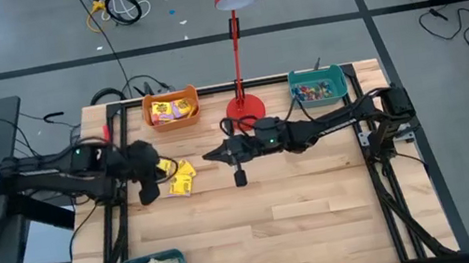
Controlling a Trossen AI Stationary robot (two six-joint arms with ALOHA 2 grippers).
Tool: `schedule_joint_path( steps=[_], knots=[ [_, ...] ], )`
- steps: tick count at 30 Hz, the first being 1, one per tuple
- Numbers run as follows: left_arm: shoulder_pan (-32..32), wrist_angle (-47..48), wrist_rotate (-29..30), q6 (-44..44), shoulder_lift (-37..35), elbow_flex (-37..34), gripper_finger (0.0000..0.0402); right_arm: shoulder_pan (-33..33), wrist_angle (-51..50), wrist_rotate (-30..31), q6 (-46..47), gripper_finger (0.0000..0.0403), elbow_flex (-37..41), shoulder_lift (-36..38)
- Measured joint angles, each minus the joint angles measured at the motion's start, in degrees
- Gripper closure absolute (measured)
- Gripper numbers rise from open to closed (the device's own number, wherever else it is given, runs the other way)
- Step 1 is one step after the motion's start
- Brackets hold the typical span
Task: Sort candy
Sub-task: Put the yellow candy into the orange bin
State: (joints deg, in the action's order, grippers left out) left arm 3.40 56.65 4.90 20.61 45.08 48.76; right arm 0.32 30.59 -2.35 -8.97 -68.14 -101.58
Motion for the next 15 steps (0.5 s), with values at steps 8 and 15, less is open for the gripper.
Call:
schedule_joint_path(
  steps=[8,15],
  knots=[
    [11.41,-0.23,9.27,13.76,-4.86,-5.14,0.0353,0.65,-1.64,1.51,1.06,0.0403,-1.50,-1.52],
    [20.97,-5.37,17.45,18.77,-11.38,-5.64,0.0371,0.68,0.45,-0.18,1.91,0.0403,-5.35,-8.22]
  ],
)
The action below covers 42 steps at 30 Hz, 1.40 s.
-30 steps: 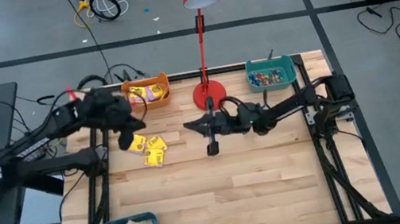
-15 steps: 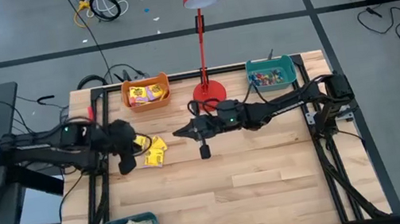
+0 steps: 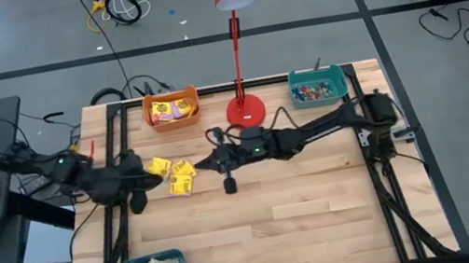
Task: Sort candy
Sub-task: Put the yellow candy into the orange bin
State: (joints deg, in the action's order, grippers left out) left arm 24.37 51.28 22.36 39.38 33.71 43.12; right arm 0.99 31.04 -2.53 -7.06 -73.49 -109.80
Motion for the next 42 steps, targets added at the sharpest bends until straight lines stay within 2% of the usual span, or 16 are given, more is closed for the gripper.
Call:
schedule_joint_path(
  steps=[4,8,15,18,21,28,33,42],
  knots=[
    [4.78,-4.15,2.69,-2.35,-0.89,-0.01,0.0388,0.00,0.73,-1.46,-0.42,0.0403,-6.11,-6.15],
    [8.24,-5.47,6.31,-3.61,-0.89,0.39,0.0396,0.12,-2.93,-1.61,-0.41,0.0403,-12.45,-12.01],
    [9.70,-5.00,16.78,-11.74,-2.07,4.33,0.0397,1.25,-7.03,-1.63,1.91,0.0403,-21.00,-21.88],
    [9.70,-4.37,20.20,-16.50,-3.22,6.32,0.0397,1.57,-7.01,-1.58,3.16,0.0403,-23.14,-25.76],
    [9.67,-3.78,20.97,-20.59,-4.71,7.01,0.0397,1.57,-7.39,0.93,3.89,0.0403,-23.98,-28.58],
    [9.67,1.72,21.98,-18.82,-5.68,6.93,0.0397,1.53,-12.35,4.87,3.70,0.0396,-23.98,-30.88],
    [9.67,2.17,22.05,-17.75,-5.63,4.13,0.0397,1.68,-14.83,10.58,-0.66,0.0368,-23.98,-30.88],
    [9.67,0.62,23.36,-17.79,-5.26,2.29,0.0397,1.84,-14.66,10.46,-0.48,0.0281,-23.85,-30.79]
  ],
)
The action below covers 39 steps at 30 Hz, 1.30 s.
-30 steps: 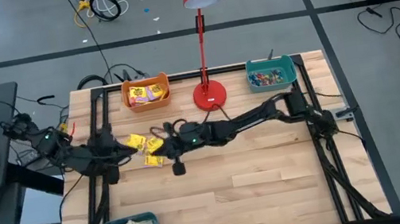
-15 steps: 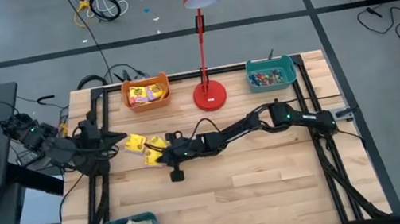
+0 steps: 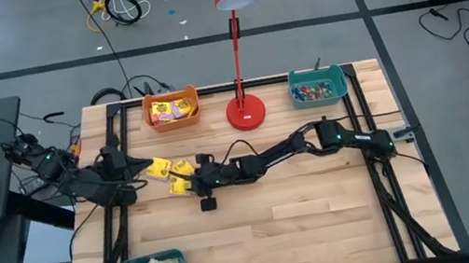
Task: Sort candy
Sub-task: Put the yellow candy into the orange bin
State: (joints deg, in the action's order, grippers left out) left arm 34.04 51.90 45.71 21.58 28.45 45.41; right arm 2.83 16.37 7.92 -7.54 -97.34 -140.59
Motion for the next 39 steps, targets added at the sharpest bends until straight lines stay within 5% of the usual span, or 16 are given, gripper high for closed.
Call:
schedule_joint_path(
  steps=[8,19,24,31,39],
  knots=[
    [0.00,-0.61,0.50,-0.05,0.00,0.00,0.0397,0.07,-1.46,-0.04,0.65,0.0229,0.04,0.02],
    [0.00,-1.86,0.48,-0.15,0.38,0.00,0.0397,-0.50,2.63,0.14,5.17,0.0235,-0.17,-4.28],
    [0.00,-1.86,0.48,0.09,0.67,0.00,0.0397,-0.73,2.34,0.31,5.14,0.0269,-0.17,-4.28],
    [-0.02,-3.46,0.44,0.95,0.94,-2.78,0.0397,-1.00,1.85,0.14,4.29,0.0386,-0.14,-4.24],
    [-0.02,-10.58,0.24,1.14,0.97,-9.19,0.0397,-1.64,0.51,0.01,4.71,0.0402,0.10,-2.98]
  ],
)
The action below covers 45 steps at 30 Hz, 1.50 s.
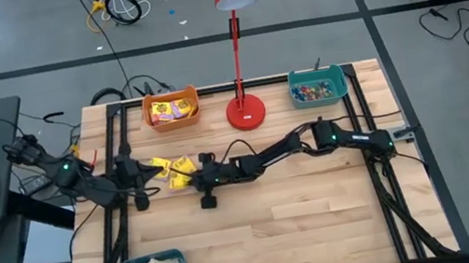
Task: Sort candy
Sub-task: Put the yellow candy into the orange bin
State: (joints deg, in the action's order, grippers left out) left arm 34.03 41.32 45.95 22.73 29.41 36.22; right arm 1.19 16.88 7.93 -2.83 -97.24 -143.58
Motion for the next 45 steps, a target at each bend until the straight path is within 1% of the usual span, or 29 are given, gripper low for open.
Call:
schedule_joint_path(
  steps=[4,6,7,9,11,13,16,19,24,27,31,36,38,41,43,45],
  knots=[
    [0.02,-0.98,0.20,0.02,0.01,-0.80,0.0397,-0.03,-3.21,-2.19,-0.18,0.0403,0.17,2.82],
    [0.02,-1.47,0.78,0.00,0.00,-0.80,0.0397,-0.01,-5.53,-4.30,0.27,0.0403,0.16,5.27],
    [0.01,-1.41,0.90,-0.17,0.00,-0.80,0.0397,-0.23,-7.17,-6.07,1.16,0.0403,0.12,6.63],
    [0.02,-1.36,0.74,-1.72,0.00,-0.80,0.0397,-0.79,-11.50,-11.79,4.32,0.0403,0.06,9.38],
    [0.04,-1.45,-1.33,-3.52,0.00,-0.80,0.0397,-1.53,-16.08,-16.26,7.25,0.0403,0.06,11.66],
    [0.12,-2.41,-4.66,-5.72,0.26,-0.80,0.0393,-2.08,-19.76,-19.06,9.06,0.0403,0.07,13.92],
    [0.21,-3.65,-8.48,-7.67,0.87,-0.82,0.0379,-2.81,-22.25,-23.58,10.74,0.0403,0.06,17.18],
    [0.21,-4.17,-10.32,-8.83,2.11,-0.86,0.0360,-3.32,-21.80,-28.87,12.56,0.0403,0.06,19.49],
    [0.21,-4.37,-12.45,-9.22,4.57,-0.88,0.0315,-3.37,-20.01,-37.05,16.30,0.0403,0.06,23.35],
    [0.21,-4.87,-13.66,-10.25,5.10,-0.88,0.0282,-3.34,-19.74,-39.14,16.86,0.0403,-0.05,24.67],
    [0.21,-5.07,-13.73,-10.52,5.15,-0.88,0.0239,-3.32,-19.31,-40.84,18.26,0.0403,-0.01,24.78],
    [0.21,-5.23,-14.52,-10.72,5.42,-0.88,0.0197,-4.30,-19.88,-41.41,18.94,0.0403,-0.01,24.78],
    [0.21,-5.22,-16.21,-10.72,5.46,-0.88,0.0186,-5.03,-19.87,-41.41,19.42,0.0403,-0.01,24.78],
    [0.23,-5.33,-16.25,-10.68,5.46,-0.88,0.0177,-6.04,-19.45,-41.30,19.59,0.0403,-0.03,24.78],
    [0.21,-5.32,-15.35,-10.67,5.50,-0.88,0.0176,-6.54,-19.44,-41.17,19.44,0.0403,-0.03,24.78],
    [0.23,-5.61,-12.33,-10.99,5.48,-0.88,0.0175,-6.82,-18.61,-41.17,19.36,0.0403,-0.02,24.78]
  ],
)
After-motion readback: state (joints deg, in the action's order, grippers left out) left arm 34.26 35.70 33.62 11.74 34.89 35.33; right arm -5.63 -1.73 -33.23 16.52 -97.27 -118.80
